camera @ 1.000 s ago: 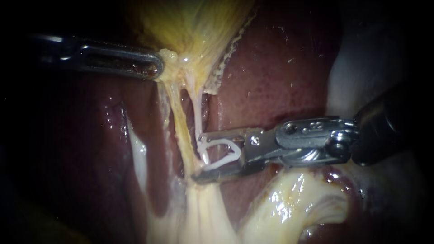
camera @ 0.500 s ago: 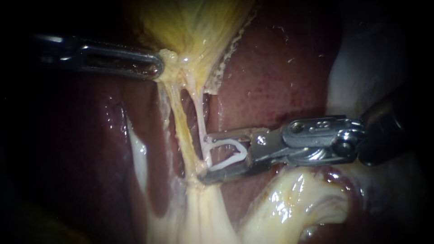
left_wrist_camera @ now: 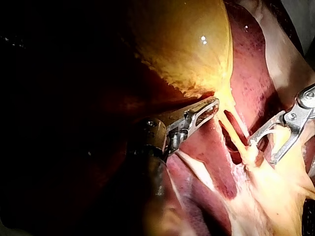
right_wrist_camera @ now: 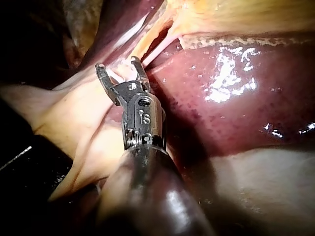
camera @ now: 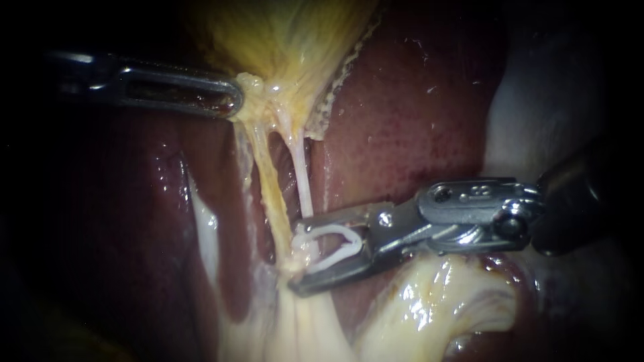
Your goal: Clipping first clip left tube
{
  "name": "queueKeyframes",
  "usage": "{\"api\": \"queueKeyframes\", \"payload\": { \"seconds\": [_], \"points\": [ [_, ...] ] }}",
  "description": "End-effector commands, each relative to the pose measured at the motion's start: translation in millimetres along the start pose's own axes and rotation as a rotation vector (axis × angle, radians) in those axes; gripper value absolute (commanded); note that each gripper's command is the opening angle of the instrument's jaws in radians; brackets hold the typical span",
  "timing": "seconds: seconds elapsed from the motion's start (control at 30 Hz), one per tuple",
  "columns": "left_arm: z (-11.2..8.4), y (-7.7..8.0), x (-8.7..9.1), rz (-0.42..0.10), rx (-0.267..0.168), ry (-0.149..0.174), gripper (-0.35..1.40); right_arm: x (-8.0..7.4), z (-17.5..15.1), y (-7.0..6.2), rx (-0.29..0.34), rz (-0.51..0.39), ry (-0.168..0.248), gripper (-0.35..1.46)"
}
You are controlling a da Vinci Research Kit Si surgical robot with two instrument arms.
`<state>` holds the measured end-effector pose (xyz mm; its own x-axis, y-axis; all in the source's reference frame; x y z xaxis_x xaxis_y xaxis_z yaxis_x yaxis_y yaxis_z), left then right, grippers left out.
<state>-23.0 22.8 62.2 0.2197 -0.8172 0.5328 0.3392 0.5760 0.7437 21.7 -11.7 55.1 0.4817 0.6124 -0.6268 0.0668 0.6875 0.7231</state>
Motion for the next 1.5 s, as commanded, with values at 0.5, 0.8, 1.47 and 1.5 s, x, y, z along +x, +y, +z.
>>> {"api": "queueKeyframes", "payload": {
  "seconds": [0.5,0.8,1.47,1.5],
  "points": [
    [0.1,0.0,0.1,0.000,-0.002,0.000,-0.35,-1.6,0.1,3.6,-0.004,0.010,-0.002,0.43],
    [0.3,0.0,0.2,0.001,0.003,0.001,-0.35,-1.8,-0.1,5.2,0.001,0.009,-0.004,0.43],
    [0.6,0.0,0.4,0.003,0.006,-0.001,-0.35,-0.4,3.4,6.1,0.108,0.015,0.046,0.43],
    [0.6,0.0,0.4,0.003,0.006,-0.001,-0.35,-0.3,3.5,6.0,0.119,0.017,0.052,0.43]
  ]
}}
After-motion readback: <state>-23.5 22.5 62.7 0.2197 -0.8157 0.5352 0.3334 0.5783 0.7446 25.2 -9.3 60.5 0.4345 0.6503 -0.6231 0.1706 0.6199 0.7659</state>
